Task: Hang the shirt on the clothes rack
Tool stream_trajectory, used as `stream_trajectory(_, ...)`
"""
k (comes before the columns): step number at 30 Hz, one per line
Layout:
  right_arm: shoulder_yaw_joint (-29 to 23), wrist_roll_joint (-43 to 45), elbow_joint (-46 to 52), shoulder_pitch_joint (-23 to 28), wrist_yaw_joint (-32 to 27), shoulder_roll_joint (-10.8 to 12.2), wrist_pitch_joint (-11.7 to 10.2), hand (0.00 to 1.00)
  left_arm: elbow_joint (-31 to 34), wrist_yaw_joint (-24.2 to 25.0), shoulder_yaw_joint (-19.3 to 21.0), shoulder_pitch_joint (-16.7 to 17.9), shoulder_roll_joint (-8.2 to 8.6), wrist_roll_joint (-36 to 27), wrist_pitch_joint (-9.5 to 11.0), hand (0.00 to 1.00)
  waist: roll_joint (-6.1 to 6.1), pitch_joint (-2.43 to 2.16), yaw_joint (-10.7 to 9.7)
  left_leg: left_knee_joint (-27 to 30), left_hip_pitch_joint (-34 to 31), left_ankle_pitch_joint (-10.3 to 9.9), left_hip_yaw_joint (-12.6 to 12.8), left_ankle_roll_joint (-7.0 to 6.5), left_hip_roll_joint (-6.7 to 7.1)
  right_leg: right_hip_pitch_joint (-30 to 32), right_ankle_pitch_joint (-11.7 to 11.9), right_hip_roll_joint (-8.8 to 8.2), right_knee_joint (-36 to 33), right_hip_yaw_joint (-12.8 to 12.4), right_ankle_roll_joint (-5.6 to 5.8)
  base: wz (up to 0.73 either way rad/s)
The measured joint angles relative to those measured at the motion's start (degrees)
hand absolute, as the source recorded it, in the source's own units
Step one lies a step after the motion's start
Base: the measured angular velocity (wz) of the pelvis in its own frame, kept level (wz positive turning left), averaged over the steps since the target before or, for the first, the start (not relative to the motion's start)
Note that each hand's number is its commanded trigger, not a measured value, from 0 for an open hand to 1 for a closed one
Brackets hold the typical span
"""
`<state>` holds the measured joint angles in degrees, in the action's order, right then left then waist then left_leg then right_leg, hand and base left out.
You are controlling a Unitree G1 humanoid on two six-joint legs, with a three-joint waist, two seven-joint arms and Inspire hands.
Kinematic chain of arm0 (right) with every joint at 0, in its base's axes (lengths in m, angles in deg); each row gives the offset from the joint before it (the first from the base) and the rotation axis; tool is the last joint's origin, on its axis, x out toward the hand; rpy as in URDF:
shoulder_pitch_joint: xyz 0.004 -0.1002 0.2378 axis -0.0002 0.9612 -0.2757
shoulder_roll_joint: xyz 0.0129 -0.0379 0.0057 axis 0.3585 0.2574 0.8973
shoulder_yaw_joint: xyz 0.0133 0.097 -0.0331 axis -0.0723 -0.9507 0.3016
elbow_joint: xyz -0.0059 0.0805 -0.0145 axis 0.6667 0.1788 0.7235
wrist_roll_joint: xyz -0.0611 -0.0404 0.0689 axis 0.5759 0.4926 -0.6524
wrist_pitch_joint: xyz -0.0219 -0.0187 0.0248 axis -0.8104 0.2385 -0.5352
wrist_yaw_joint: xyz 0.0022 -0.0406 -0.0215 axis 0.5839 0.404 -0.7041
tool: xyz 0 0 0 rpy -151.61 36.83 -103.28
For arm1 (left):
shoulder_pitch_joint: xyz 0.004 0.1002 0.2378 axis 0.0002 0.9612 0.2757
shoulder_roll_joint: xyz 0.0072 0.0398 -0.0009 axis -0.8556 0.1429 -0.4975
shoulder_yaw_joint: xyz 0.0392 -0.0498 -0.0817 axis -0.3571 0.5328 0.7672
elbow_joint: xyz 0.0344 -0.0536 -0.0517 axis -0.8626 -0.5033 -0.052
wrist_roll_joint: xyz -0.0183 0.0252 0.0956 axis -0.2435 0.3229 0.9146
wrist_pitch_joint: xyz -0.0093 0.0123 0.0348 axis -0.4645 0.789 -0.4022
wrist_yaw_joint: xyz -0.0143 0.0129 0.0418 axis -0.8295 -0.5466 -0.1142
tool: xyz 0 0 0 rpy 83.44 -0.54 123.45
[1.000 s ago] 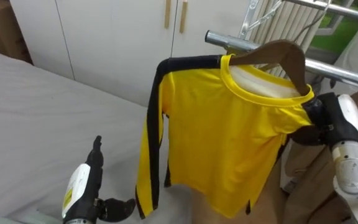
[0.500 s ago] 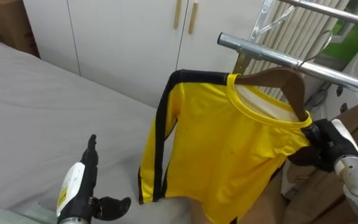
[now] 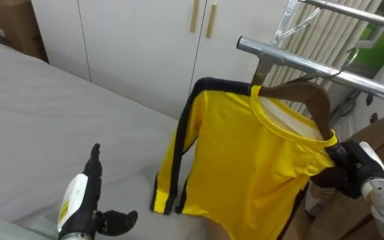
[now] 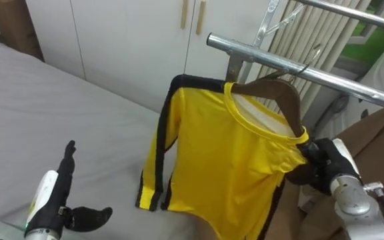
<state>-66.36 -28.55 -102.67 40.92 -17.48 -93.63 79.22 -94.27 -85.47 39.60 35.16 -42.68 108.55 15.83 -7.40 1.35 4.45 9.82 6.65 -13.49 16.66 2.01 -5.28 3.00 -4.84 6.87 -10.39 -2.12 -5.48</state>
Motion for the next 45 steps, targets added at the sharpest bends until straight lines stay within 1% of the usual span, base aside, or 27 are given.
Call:
stream_trajectory(3,0.47,-1.95,-1.74,0.24,0.34,0.2,-0.01,1.0,-0.47,-0.66,-0.03,-0.01,-0.01,-0.4,0.0,0.0,0.44,0.16,-0.24,-0.01,-0.1,0.0,-0.36,0.0,0.01,-0.1,0.0,-0.09,0.09,0.53,0.0,0.06)
stream_trajectory(4,0.48,-2.02,-2.37,0.24,0.35,0.31,-0.01,1.0,-0.62,-0.72,-0.05,-0.02,-0.01,-0.61,0.0,0.0,0.48,0.14,-0.24,-0.01,-0.1,0.0,-0.44,0.0,0.01,-0.14,-0.01,-0.1,0.11,0.6,-0.01,0.1)
stream_trajectory(6,0.48,-2.63,-4.97,0.82,0.37,0.65,-0.02,1.0,-1.16,-0.74,-0.13,0.01,-0.01,-1.19,-0.02,0.0,0.56,0.17,-0.92,0.0,-0.06,0.0,-1.61,0.0,0.06,-0.91,-0.02,-0.3,0.92,1.38,-0.02,0.22)
stream_trajectory(8,0.48,-3.31,-6.16,1.78,0.38,0.7,-0.02,1.0,-1.17,-1.05,-0.17,0.01,-0.05,-1.14,-0.04,0.0,0.61,0.17,-0.93,0.0,-0.05,0.0,-1.83,0.0,0.09,-0.98,-0.04,-0.32,1.02,1.53,-0.03,0.11)
stream_trajectory(11,0.44,-4.76,-6.68,2.55,0.4,0.71,-0.3,1.0,-1.17,-2.07,-0.46,0.04,-0.25,-1.12,-0.04,0.0,0.92,0.05,-1.43,0.01,0.15,0.0,-1.85,0.0,0.1,-1.45,-0.04,-0.36,1.39,1.67,-0.03,0.02)
stream_trajectory(14,0.44,-7.27,-6.68,3.66,0.8,0.79,-0.63,1.0,-1.18,-2.1,-0.53,0.04,-0.89,-1.13,-0.05,0.0,0.96,0.04,-2.4,0.01,0.31,0.0,-2.76,0.0,0.11,-1.88,-0.07,-0.46,1.75,2.22,-0.03,0.12)
stream_trajectory(15,0.43,-8.56,-6.69,4.2,1.05,0.81,-0.58,1.0,-1.19,-2.09,-0.54,0.04,-1.09,-1.1,-0.15,0.0,1.05,0.02,-2.43,0.01,0.41,0.0,-2.74,0.0,0.11,-1.87,-0.08,-0.45,1.78,2.23,-0.04,0.05)
stream_trajectory(20,0.39,-12.62,-6.77,7.32,1.12,1.15,-0.34,1.0,-1.19,-2.06,-0.54,0.04,-1.22,-0.97,-0.49,0.0,1.37,-0.17,-2.6,0.0,0.36,0.0,-2.69,0.0,0.15,-1.95,-0.09,-0.45,1.71,2.26,-0.03,0.0)
stream_trajectory(23,0.3,-13.06,-6.91,7.78,1.09,1.9,-0.32,1.0,-1.43,-2.07,-0.54,-0.02,-1.48,-0.54,-0.5,0.0,1.43,-0.22,-3.06,0.02,0.42,0.0,-2.68,0.0,0.15,-1.72,-0.09,-0.43,1.69,2.25,-0.04,0.0)
stream_trajectory(24,-0.17,-12.71,-7.09,7.97,1.07,2.15,-0.39,1.0,-1.54,-2.06,-0.55,0.0,-1.46,-0.15,-0.54,0.0,1.56,-0.48,-3.33,0.02,0.42,0.0,-2.67,0.0,0.16,-1.69,-0.09,-0.43,1.71,2.2,-0.03,0.0)
stream_trajectory(27,-1.71,-12.6,-7.1,8.45,0.85,2.62,-0.48,1.0,-1.53,-2.06,-0.54,0.0,-1.57,-0.11,-0.63,0.0,1.98,-0.93,-3.33,0.0,0.54,0.0,-2.67,0.0,0.17,-1.79,-0.09,-0.43,1.72,2.15,-0.03,0.0)
stream_trajectory(30,-1.85,-12.59,-6.95,8.89,0.35,3.21,-0.62,1.0,-1.52,-2.06,-0.61,0.02,-1.63,-0.09,-0.96,0.0,2.09,-1.03,-3.33,0.0,0.83,0.0,-2.67,0.0,0.16,-2.08,-0.09,-0.42,1.73,2.12,-0.03,0.0)
stream_trajectory(35,-1.87,-12.41,-6.88,9.37,-1.01,3.47,-1.52,1.0,-1.52,-2.12,-0.8,0.05,-1.59,-0.1,-0.96,0.0,2.1,-1.03,-3.34,0.01,0.91,0.0,-2.62,0.0,0.17,-2.09,-0.09,-0.42,1.65,1.95,-0.03,0.0)
stream_trajectory(39,-1.87,-12.43,-6.87,9.39,-1.66,3.47,-1.58,1.0,-1.52,-2.2,-1.62,0.05,-1.64,-0.12,-0.96,0.0,2.1,-1.03,-3.34,-0.01,1.02,0.0,-2.32,0.0,0.18,-2.07,-0.09,-0.38,1.6,1.66,-0.03,-0.03)
stream_trajectory(40,-1.87,-12.4,-6.8,9.39,-1.71,3.47,-1.57,0.78,-1.52,-2.2,-1.72,0.05,-1.64,-0.11,-0.96,0.0,2.1,-1.03,-3.34,-0.02,1.02,0.0,-2.29,0.0,0.18,-2.06,-0.09,-0.37,1.59,1.62,-0.03,-0.03)
stream_trajectory(41,-1.83,-12.39,-6.61,9.38,-1.87,3.47,-1.57,0.24,-1.52,-2.2,-1.75,0.05,-1.64,-0.09,-0.96,0.0,2.1,-1.02,-3.34,-0.06,1.02,0.0,-2.28,0.0,0.18,-2.03,-0.09,-0.36,1.59,1.59,-0.03,0.0)
stream_trajectory(42,-1.83,-12.4,-6.61,9.39,-2.04,3.47,-1.57,0.03,-1.52,-2.25,-1.74,0.05,-1.65,-0.1,-0.96,0.0,2.11,-1.02,-3.35,-0.07,1.02,0.0,-2.24,0.0,0.18,-2.02,-0.09,-0.34,1.61,1.52,-0.03,0.0)
stream_trajectory(43,-1.83,-12.35,-6.61,9.38,-2.07,3.47,-1.58,0.0,-1.52,-2.29,-1.74,0.05,-1.65,-0.1,-0.96,0.0,2.11,-1.02,-3.31,-0.08,1.02,0.0,-2.16,0.0,0.17,-1.98,-0.09,-0.33,1.61,1.48,-0.03,-0.04)
stream_trajectory(45,-1.81,-12.27,-6.54,9.36,-2.11,3.47,-1.61,0.0,-1.53,-2.39,-1.74,0.05,-1.65,-0.07,-0.96,0.0,2.1,-1.01,-3.2,-0.1,1.02,0.0,-1.99,0.0,0.15,-1.94,-0.09,-0.27,1.65,1.3,-0.03,-0.05)
